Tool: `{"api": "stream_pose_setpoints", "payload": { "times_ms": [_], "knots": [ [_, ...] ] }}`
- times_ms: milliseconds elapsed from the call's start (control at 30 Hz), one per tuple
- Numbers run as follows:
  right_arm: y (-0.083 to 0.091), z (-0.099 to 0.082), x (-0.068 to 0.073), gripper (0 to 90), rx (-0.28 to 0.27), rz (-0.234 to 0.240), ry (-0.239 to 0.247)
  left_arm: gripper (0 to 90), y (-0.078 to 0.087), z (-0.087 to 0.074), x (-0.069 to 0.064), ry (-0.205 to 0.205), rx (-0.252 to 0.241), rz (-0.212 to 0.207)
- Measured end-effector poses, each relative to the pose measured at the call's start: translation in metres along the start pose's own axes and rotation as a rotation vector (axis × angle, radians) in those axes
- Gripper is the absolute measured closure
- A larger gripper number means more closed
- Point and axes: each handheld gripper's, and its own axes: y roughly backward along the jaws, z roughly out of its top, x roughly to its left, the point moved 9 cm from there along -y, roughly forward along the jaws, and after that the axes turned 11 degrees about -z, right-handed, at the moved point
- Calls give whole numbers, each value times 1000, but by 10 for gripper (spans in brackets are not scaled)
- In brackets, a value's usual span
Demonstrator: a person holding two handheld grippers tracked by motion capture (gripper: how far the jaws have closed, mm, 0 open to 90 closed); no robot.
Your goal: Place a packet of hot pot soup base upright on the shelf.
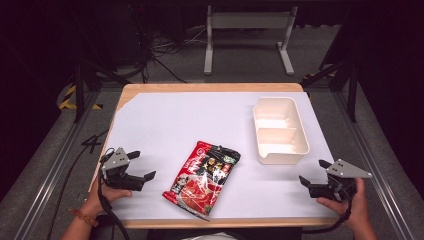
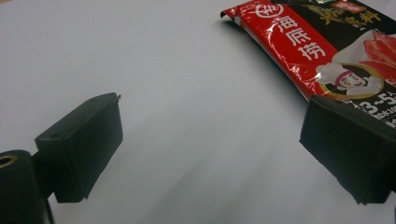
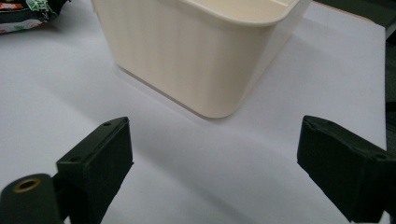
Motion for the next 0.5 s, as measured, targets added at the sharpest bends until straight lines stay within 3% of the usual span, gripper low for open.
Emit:
{"api": "stream_pose_setpoints", "payload": {
  "times_ms": [200, 367, 467, 500],
  "knots": [
    [-2, -1, 0, 111, 7, -5, 7, 81, -10, 2, -4, 8, 32, -39],
    [-2, -1, 1, 119, 3, 3, 13, 87, -20, 9, -7, 21, 41, -107],
    [-2, -1, 3, 125, 4, -2, 23, 87, -28, 14, -11, -3, 67, -133],
    [-2, -1, 3, 126, 6, -3, 27, 87, -34, 17, -14, -9, 79, -162]
  ]
}}
